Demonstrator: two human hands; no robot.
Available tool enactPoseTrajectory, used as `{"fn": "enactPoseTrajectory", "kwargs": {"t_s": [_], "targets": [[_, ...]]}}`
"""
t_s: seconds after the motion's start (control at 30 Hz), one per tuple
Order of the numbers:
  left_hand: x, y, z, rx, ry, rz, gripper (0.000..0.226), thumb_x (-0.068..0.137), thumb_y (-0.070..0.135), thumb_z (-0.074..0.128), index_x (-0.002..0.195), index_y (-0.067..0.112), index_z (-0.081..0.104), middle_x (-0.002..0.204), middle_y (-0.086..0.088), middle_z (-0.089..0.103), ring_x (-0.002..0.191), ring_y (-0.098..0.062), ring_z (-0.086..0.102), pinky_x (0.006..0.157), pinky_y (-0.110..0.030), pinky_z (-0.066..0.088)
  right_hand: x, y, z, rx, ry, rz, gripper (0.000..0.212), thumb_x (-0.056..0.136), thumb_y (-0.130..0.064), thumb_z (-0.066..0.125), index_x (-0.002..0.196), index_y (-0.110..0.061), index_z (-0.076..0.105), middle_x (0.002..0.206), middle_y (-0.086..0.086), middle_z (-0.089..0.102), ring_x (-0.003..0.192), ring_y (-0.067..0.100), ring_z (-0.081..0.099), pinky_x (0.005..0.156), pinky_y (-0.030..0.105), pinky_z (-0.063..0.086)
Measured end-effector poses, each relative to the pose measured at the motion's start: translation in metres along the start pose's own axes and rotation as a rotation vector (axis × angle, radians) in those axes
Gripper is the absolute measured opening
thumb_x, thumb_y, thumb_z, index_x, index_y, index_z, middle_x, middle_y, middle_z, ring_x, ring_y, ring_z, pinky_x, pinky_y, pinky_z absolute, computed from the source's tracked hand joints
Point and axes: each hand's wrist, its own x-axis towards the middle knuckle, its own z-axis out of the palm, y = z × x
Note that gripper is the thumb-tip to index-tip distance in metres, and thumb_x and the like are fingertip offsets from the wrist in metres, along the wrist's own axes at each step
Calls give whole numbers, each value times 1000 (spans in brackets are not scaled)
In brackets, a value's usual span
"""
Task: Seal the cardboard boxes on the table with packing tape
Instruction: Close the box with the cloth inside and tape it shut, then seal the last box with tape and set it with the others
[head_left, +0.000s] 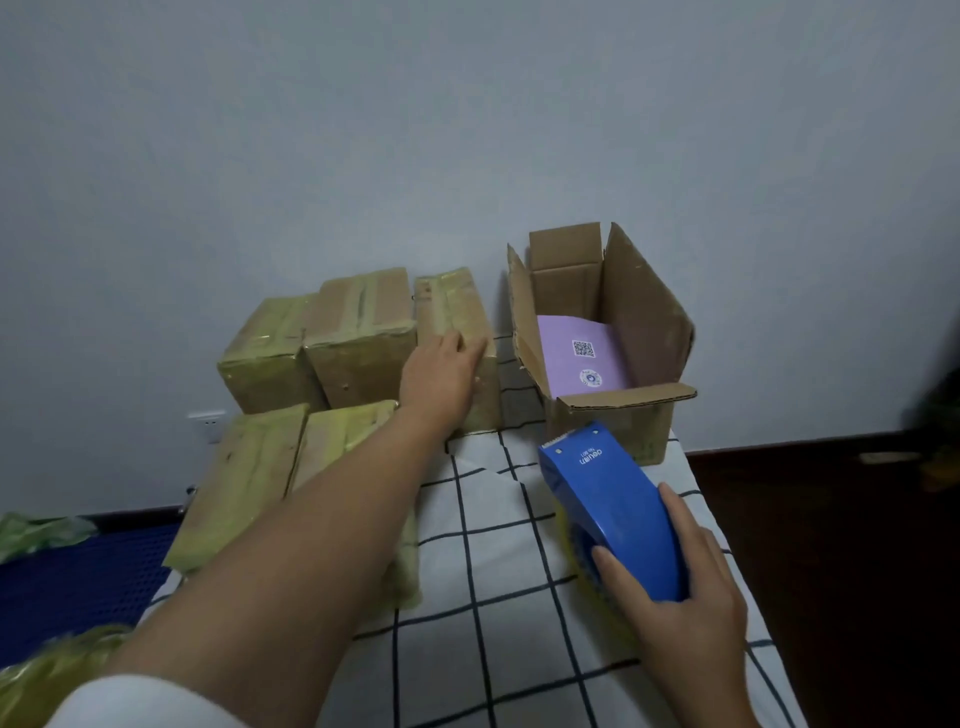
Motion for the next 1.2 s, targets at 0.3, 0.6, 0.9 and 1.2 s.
{"fn": "enactPoseTrajectory", "kwargs": {"t_s": [0.3,0.6,0.9,1.2], "targets": [[-10,25,-35,-416,106,-165,61,90,16,49,149,21,34,145,-8,43,125,-29,47,95,-41,45,-5,3,0,0,7,14,82,71,-35,87,135,-53,39,114,-43,43,108,-15,47,83,21,43],[-52,87,-59,-283,2,335,60,91,36,61,146,27,40,145,5,49,138,-17,37,111,-35,19,-15,-14,-37,74,108,19,74,73,-23,86,132,-46,47,117,-37,49,109,-21,47,81,5,40],[-78,93,-73,-427,-39,156,27,93,13,50,111,23,67,108,-2,69,97,-29,61,75,-39,50,-15,-43,-99,58,311,-27,70,74,-29,87,138,-29,56,121,-23,56,112,-6,54,99,31,47],[-179,55,-149,-475,-431,292,17,97,16,53,81,13,50,95,-10,57,91,-27,54,83,-40,44,-25,-110,-124,114,364,-122,68,79,-35,83,139,-22,55,128,-12,56,117,8,54,104,41,48]]}}
